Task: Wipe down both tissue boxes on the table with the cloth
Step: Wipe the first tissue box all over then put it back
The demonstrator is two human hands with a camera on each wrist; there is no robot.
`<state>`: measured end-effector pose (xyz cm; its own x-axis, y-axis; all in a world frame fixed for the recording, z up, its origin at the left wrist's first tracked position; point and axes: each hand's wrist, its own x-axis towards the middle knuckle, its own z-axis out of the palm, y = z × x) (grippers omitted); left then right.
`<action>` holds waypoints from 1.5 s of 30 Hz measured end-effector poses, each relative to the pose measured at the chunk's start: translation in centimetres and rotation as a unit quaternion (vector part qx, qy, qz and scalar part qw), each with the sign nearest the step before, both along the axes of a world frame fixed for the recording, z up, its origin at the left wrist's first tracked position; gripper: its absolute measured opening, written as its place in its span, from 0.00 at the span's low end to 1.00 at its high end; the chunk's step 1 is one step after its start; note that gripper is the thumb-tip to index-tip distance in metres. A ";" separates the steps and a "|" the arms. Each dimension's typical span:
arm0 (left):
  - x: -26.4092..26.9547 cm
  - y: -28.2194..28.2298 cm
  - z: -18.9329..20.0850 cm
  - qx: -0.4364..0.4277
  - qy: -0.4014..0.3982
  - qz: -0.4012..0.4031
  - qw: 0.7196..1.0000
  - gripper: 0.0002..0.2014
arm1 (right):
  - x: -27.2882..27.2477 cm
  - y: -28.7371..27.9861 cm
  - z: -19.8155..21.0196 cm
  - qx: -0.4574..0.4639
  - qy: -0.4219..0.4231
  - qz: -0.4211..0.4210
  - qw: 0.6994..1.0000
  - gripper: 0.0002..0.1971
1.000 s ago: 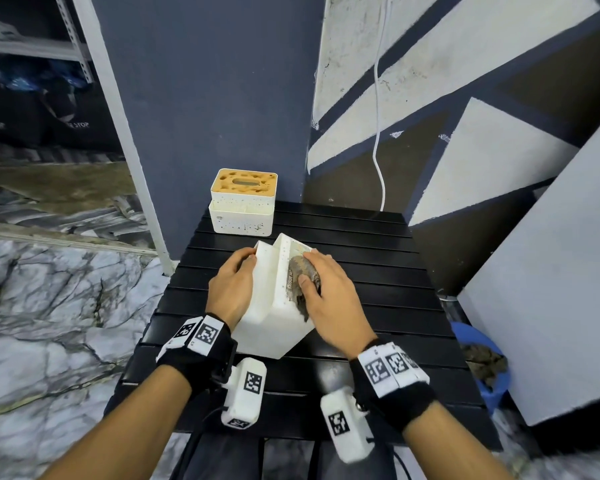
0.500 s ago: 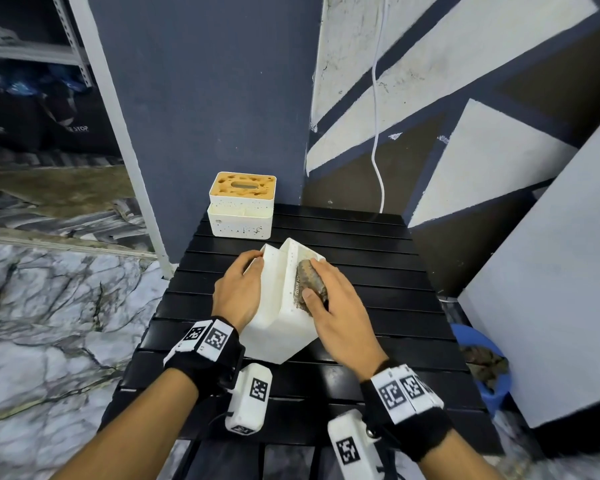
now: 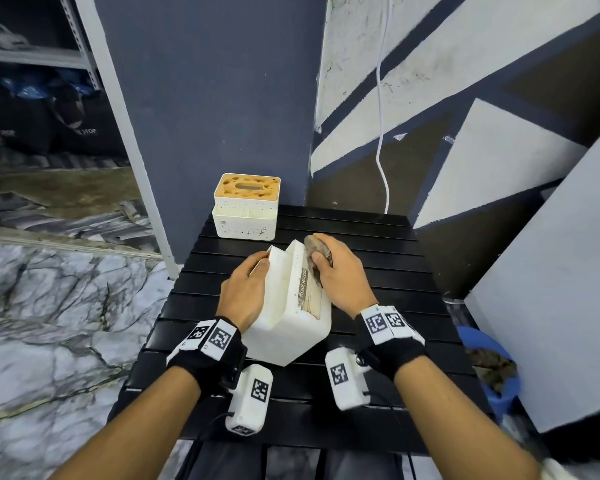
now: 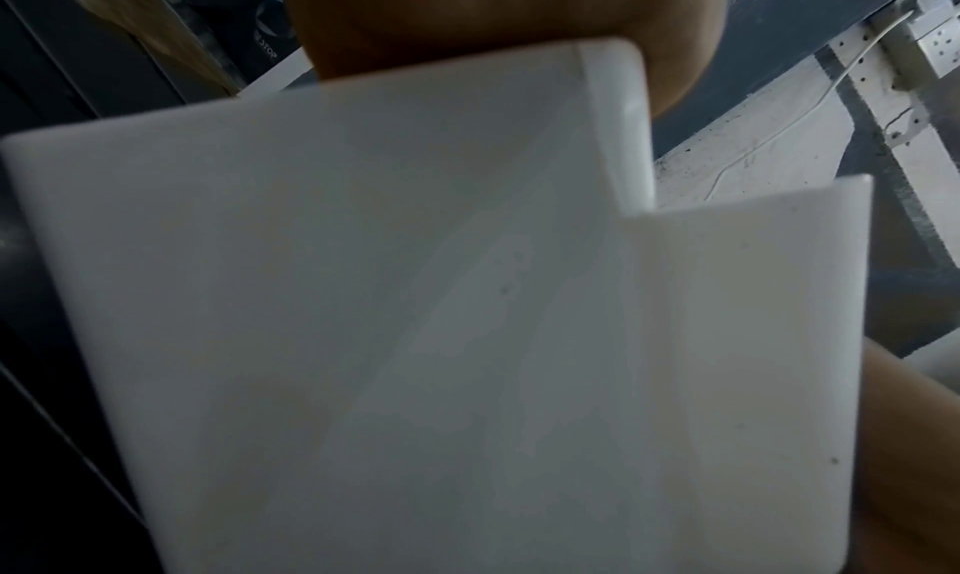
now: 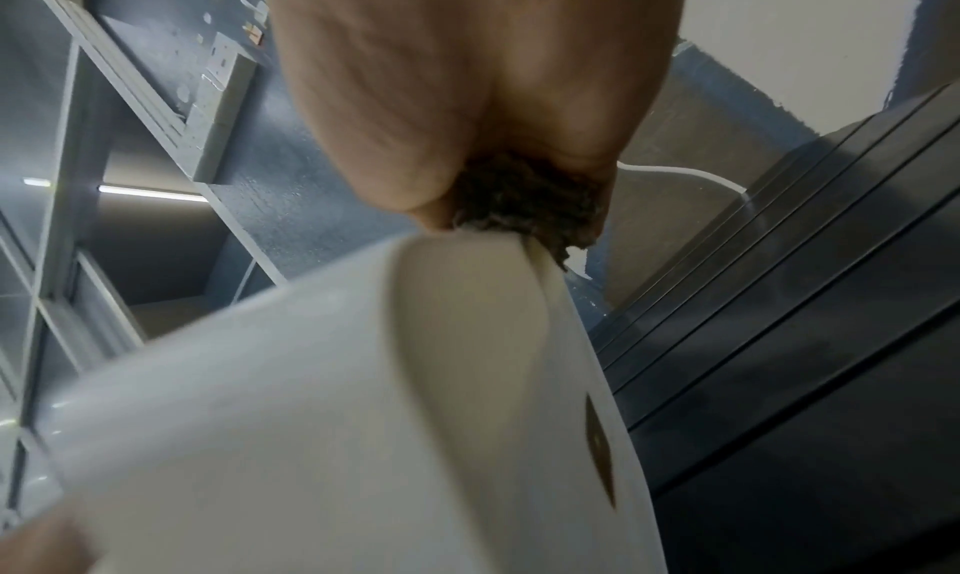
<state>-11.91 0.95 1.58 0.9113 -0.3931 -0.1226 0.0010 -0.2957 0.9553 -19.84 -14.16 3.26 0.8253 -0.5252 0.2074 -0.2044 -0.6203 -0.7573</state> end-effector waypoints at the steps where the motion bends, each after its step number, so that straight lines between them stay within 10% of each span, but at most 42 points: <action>1: 0.0 0.0 0.0 -0.003 0.001 0.003 1.000 0.15 | -0.6 0.4 -0.1 -0.005 -0.010 0.006 1.000 0.18; 9: 0.1 0.3 -0.4 -0.008 0.000 0.014 1.000 0.15 | -8.2 5.8 -2.5 -0.058 -0.045 0.046 0.996 0.23; 18: 0.0 0.0 -0.3 -0.003 -0.002 0.006 1.000 0.16 | 0.0 0.2 0.0 -0.033 0.000 0.013 0.999 0.19; 30: 0.8 1.1 -1.5 -0.032 0.007 0.027 0.999 0.13 | -7.4 7.5 -1.0 -0.130 -0.017 0.106 0.986 0.23; 45: 1.0 1.2 -2.0 -0.038 0.002 0.035 0.999 0.13 | -0.4 5.3 1.1 -0.128 -0.033 0.090 0.987 0.18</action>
<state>-10.90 2.19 -0.45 0.9368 -0.3358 -0.0984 0.0229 -0.2218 0.9748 -20.29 -8.82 4.31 0.8809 -0.2954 0.3698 -0.0300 -0.8145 -0.5793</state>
